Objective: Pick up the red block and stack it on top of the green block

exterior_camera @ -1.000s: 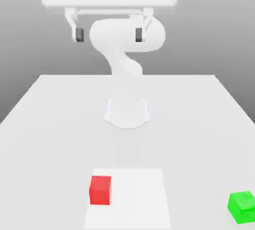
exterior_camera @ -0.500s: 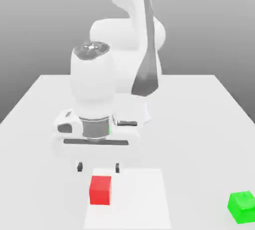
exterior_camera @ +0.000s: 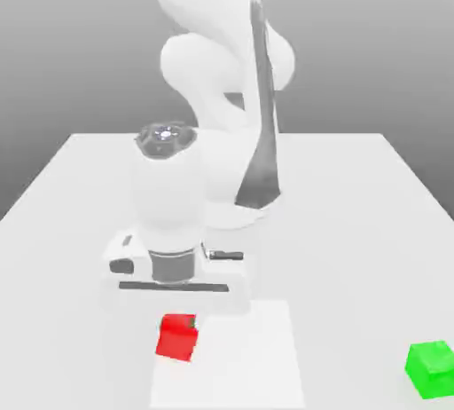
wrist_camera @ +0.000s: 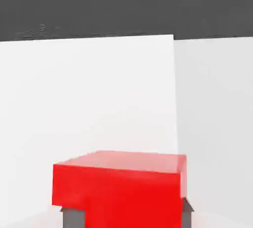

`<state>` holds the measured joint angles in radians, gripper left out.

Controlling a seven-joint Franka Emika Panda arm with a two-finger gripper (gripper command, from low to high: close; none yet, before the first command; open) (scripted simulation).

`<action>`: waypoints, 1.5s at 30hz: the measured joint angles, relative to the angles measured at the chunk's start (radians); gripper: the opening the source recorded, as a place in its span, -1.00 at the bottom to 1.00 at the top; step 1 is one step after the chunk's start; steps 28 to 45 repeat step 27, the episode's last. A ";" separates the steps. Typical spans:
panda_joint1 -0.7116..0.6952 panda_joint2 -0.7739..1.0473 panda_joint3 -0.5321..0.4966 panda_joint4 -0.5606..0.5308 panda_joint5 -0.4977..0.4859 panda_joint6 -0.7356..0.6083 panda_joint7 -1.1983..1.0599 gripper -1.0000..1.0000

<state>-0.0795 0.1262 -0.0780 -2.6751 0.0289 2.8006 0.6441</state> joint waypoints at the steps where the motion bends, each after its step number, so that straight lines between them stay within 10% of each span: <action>1: 0.008 -0.023 0.007 0.005 -0.009 -0.028 0.001 -1.00; 16: 0.384 0.239 0.305 0.380 -0.199 -0.156 -0.098 -1.00; 17: 0.394 0.261 0.300 0.386 -0.209 -0.141 -0.093 1.00; 45: 0.382 0.171 0.328 0.385 -0.164 -0.226 -0.127 1.00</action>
